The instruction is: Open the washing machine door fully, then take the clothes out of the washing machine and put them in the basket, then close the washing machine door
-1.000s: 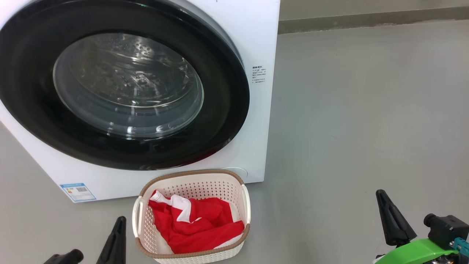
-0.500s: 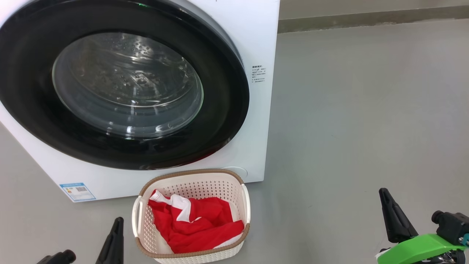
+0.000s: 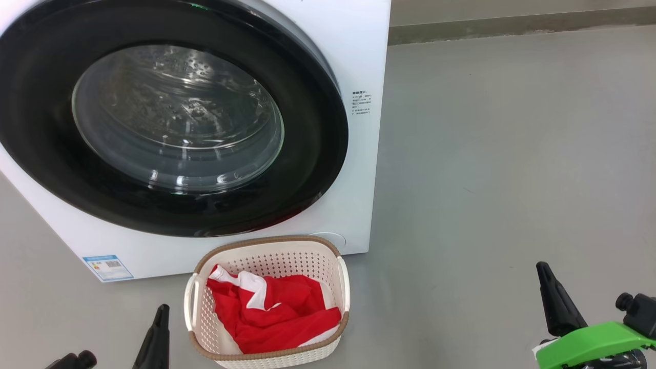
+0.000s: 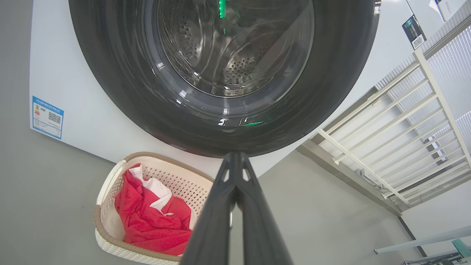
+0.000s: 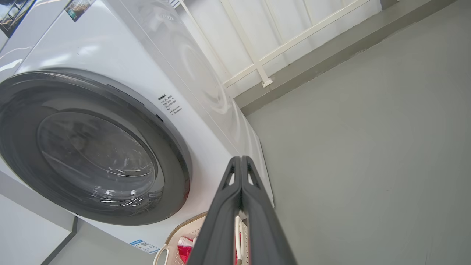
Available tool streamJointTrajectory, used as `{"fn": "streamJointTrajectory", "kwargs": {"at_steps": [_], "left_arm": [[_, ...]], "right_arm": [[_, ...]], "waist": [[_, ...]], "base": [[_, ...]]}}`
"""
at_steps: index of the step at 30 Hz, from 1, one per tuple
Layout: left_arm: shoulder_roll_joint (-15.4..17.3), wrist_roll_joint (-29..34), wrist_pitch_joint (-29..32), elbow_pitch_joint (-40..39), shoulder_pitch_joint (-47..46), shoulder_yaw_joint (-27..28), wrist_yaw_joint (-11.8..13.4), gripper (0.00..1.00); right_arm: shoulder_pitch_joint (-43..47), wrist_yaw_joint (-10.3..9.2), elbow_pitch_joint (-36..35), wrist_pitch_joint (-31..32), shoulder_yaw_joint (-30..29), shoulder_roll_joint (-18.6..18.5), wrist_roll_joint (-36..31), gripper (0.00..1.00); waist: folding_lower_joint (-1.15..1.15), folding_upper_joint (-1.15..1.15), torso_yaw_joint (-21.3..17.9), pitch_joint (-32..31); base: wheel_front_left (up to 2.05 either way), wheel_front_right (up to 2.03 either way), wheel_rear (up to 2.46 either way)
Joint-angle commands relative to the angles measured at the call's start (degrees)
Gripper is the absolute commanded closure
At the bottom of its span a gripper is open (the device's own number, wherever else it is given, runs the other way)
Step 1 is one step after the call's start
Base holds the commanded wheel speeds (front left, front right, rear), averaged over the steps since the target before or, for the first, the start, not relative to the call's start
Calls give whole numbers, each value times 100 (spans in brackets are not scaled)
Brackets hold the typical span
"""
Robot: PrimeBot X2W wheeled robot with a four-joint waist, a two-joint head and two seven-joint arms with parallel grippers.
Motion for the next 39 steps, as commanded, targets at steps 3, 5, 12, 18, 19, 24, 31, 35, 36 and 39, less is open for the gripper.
{"fn": "streamJointTrajectory", "kwargs": {"at_steps": [3,5,12,18,19,24,31,35,36,39], "left_arm": [[14,-296,85,-100,-309,134,-18,100],[11,-415,118,-97,-320,145,-18,100],[-1,-831,234,-85,-358,183,-20,100],[-11,-1188,333,-74,-390,215,-22,100],[-11,-1188,333,-74,-390,215,-22,100],[-19,-1485,416,-65,-417,243,-24,100],[-31,-1902,531,-53,-455,280,-26,100],[-38,-2140,598,-46,-477,302,-27,100],[-39,-2199,614,-45,-482,308,-28,100],[-44,-2378,664,-39,-498,324,-29,100]], "right_arm": [[-322,-3,-124,63,-14,-30,312,100],[-334,-3,-120,97,-24,-23,436,100],[-378,-4,-106,216,-57,-2,871,100],[-416,-4,-94,317,-85,16,1243,100],[-416,-4,-94,317,-85,16,1243,100],[-448,-4,-84,402,-109,32,1554,100],[-492,-5,-70,521,-142,53,1988,100],[-517,-5,-62,588,-161,66,2237,100],[-524,-5,-60,605,-166,69,2299,100],[-542,-5,-54,656,-180,78,2485,100]], "waist": [[-1,0,-1,4],[-1,0,-2,6],[-1,0,-5,13],[-1,0,-8,19],[-1,0,-8,19],[-1,0,-10,24],[-1,0,-13,31],[-1,0,-15,35],[-1,0,-15,36],[-1,0,-17,39]], "base": [[0,0,0],[0,0,0],[0,0,0],[0,0,0],[0,0,0],[0,0,0],[0,0,0],[0,0,0],[0,0,0],[0,0,0]]}}
